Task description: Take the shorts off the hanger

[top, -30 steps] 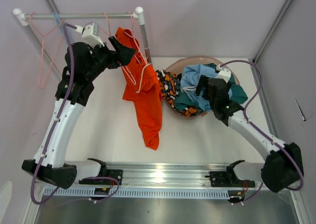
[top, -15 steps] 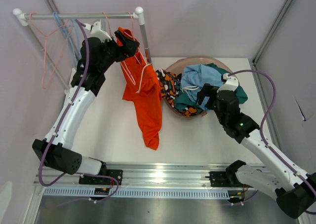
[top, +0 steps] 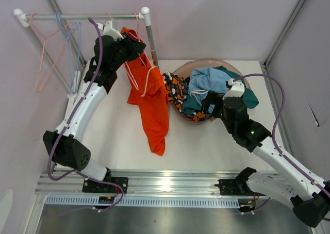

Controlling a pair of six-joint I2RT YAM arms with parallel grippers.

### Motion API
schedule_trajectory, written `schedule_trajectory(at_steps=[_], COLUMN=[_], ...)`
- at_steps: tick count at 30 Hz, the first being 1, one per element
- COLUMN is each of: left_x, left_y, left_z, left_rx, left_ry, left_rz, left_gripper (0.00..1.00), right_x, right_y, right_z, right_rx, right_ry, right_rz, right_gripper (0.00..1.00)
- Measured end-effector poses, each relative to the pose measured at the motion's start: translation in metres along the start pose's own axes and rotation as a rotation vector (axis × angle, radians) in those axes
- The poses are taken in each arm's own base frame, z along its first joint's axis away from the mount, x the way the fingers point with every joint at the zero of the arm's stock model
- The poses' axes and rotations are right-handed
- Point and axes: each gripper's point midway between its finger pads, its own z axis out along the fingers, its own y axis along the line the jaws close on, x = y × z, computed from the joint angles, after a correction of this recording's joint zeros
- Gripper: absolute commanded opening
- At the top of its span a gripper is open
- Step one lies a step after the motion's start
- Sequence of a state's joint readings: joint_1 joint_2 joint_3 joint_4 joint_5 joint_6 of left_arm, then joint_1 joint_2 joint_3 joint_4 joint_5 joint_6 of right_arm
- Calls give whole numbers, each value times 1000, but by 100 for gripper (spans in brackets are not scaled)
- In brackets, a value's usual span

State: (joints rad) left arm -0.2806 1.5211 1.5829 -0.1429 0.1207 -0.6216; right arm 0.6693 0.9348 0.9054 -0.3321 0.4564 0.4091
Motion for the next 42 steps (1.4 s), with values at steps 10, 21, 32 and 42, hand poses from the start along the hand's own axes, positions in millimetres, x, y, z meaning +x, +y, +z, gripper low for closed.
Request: schedule_trajectory(at_steps=[10, 21, 32, 42], left_x=[0, -14, -23, -47], left_y=[-5, -17, -22, -15], left_z=[-2, -28, -35, -54], left_rx=[12, 13, 16, 17], left_ry=[9, -9, -12, -48], left_rz=[-6, -5, -6, -37], left_gripper=[0, 0, 0, 0], right_x=[-27, -18, 40, 24], right_y=[65, 233, 297, 293], right_z=[-55, -61, 5, 23], right_rx=[-269, -571, -546, -499], right_ry=[-134, -149, -96, -161], right_rz=[-73, -163, -220, -164], right_gripper=[99, 99, 99, 76])
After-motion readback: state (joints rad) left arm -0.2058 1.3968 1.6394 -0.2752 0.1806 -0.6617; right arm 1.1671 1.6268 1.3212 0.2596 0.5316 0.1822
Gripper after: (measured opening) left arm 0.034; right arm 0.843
